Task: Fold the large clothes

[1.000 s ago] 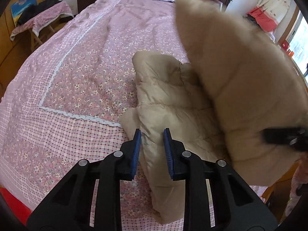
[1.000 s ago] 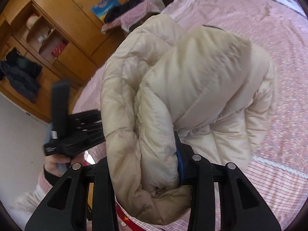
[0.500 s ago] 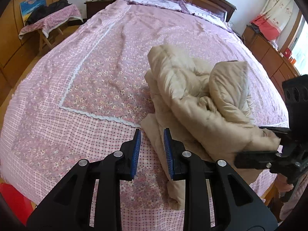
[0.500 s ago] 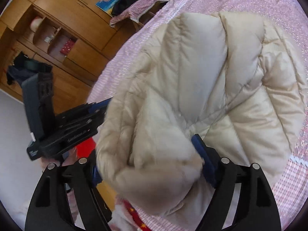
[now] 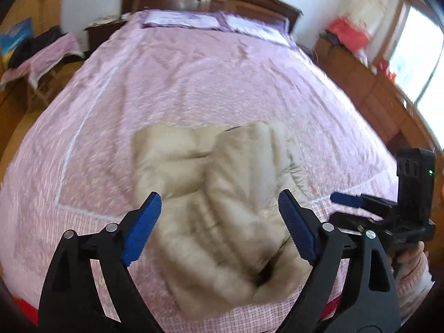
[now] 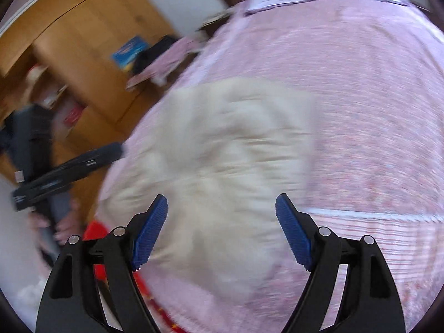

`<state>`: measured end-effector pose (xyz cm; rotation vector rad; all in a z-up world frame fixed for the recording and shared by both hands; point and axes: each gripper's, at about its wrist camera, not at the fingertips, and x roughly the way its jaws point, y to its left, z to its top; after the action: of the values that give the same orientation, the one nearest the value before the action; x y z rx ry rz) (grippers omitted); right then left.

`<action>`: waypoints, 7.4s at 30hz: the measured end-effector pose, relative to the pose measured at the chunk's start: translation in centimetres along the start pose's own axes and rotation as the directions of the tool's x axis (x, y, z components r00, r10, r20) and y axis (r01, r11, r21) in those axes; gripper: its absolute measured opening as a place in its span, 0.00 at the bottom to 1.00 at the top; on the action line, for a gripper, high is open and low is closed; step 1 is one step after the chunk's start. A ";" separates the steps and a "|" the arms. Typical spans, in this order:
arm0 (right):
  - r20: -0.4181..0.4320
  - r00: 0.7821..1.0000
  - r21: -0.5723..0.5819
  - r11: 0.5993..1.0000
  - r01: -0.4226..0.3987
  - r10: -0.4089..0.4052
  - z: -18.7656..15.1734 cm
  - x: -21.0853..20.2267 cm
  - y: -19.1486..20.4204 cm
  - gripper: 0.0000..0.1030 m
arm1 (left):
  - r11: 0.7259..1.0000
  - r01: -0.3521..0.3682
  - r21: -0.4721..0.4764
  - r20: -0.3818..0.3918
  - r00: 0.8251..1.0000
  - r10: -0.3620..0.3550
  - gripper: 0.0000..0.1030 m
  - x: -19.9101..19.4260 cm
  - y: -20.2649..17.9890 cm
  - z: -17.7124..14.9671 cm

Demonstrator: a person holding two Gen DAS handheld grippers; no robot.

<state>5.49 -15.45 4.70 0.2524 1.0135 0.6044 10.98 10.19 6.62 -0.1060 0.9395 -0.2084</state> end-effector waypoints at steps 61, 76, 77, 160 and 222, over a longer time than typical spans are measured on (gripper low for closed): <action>-0.268 0.899 0.043 0.937 -0.348 0.346 -0.3 16.7 2.9 0.83 | 0.796 0.162 -0.583 0.095 0.987 -0.131 0.64 6.4 18.2 -15.3; 0.067 0.888 -0.127 0.887 -0.445 0.455 5.0 7.0 1.2 0.60 | 0.801 0.465 -0.376 0.315 0.877 -0.362 0.44 5.0 10.4 -5.5; 0.083 0.889 -0.130 0.890 -0.438 0.450 5.3 6.3 0.7 0.60 | 0.816 0.461 -0.348 0.312 0.878 -0.363 0.44 5.2 9.3 -4.2; 0.047 0.922 0.053 0.923 0.382 -0.385 -10.2 1.1 -7.7 0.95 | 0.971 -0.200 -0.127 -0.089 0.978 0.190 0.96 6.0 -7.8 -14.9; 0.015 0.913 0.054 0.912 0.406 -0.408 -10.5 1.6 -7.4 0.95 | 0.974 -0.201 -0.105 -0.077 0.978 0.193 0.96 6.1 -9.0 -14.8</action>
<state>-0.16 -21.27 -5.33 0.0858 1.0195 0.1948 1.31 0.08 -5.21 -0.1096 1.0208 0.0252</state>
